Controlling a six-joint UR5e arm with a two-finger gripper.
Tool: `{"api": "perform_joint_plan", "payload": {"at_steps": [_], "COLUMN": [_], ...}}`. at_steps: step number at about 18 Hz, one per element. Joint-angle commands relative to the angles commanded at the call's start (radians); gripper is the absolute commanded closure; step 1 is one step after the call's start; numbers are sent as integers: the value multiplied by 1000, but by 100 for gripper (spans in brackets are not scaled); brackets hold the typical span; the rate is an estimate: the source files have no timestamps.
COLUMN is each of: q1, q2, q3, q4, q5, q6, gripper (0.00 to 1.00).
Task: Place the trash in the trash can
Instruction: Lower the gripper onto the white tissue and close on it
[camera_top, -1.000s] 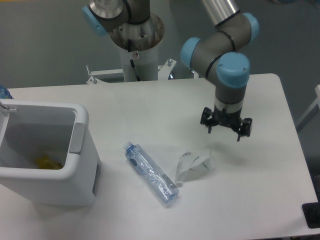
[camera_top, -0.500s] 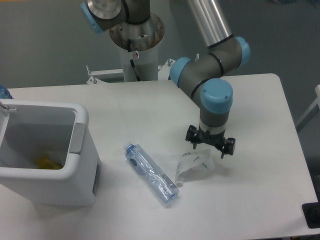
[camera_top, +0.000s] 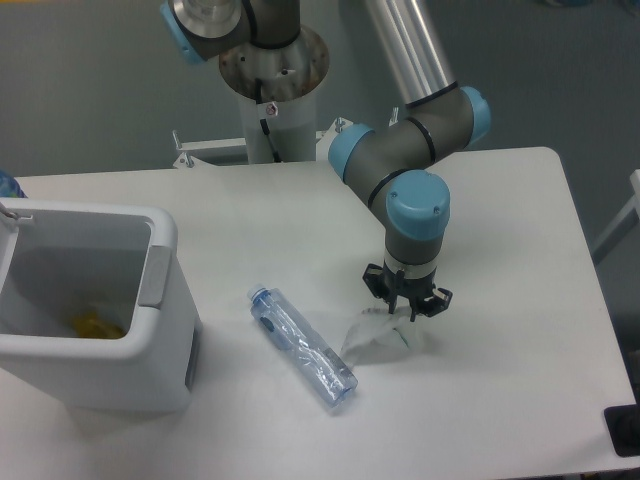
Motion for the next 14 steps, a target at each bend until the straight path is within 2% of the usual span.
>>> {"api": "perform_joint_plan", "payload": {"at_steps": [4,9,14], "q1": [15,66,66], "q2": [18,43,46], "q3": [28,54,86], "q4": [-11,-28,-29], "q5": [-23,-184,-196], "q6": [0,-33,-101], "gripper": [100,100,100]}}
